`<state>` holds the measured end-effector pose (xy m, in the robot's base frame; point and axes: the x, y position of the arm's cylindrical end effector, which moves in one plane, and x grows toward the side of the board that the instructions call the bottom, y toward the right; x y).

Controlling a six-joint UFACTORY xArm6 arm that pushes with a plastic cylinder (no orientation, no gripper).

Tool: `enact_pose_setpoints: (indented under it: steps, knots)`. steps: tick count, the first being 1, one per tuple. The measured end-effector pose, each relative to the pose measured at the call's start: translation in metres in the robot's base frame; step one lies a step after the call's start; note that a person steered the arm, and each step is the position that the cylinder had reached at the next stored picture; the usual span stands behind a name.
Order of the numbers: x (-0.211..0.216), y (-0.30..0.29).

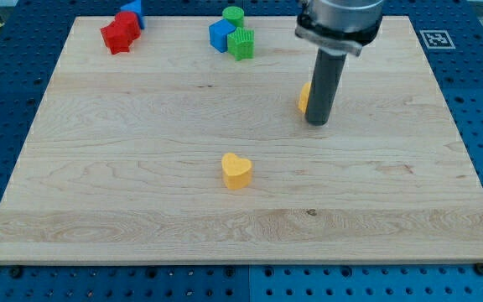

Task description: Slide the yellow hexagon to the green star

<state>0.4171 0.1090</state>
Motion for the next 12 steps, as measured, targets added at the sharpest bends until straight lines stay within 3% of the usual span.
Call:
enact_pose_setpoints:
  steps: [2, 3, 4, 6, 8, 12]
  knots:
    - [-0.064, 0.041]
    - [-0.058, 0.066]
    - [-0.008, 0.089]
    - [-0.038, 0.007]
    - [-0.069, 0.001]
    - [-0.060, -0.013]
